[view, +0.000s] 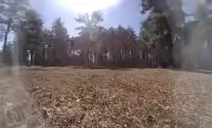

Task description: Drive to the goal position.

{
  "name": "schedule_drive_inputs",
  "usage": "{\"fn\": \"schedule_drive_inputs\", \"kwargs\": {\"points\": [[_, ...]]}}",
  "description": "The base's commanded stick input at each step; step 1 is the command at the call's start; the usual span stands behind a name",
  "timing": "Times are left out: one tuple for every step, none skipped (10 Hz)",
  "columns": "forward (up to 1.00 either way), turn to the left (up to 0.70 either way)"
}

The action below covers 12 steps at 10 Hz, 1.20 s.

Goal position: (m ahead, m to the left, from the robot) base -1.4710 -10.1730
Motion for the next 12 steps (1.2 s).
{"fn": "schedule_drive_inputs", "kwargs": {"points": [[0.68,-0.34],[0.68,-0.34],[0.68,-0.34],[0.68,-0.34],[0.68,-0.34],[0.68,-0.34],[0.68,-0.34],[0.68,-0.34],[0.68,-0.34],[0.68,-0.34],[0.68,-0.34],[0.68,-0.34]]}}
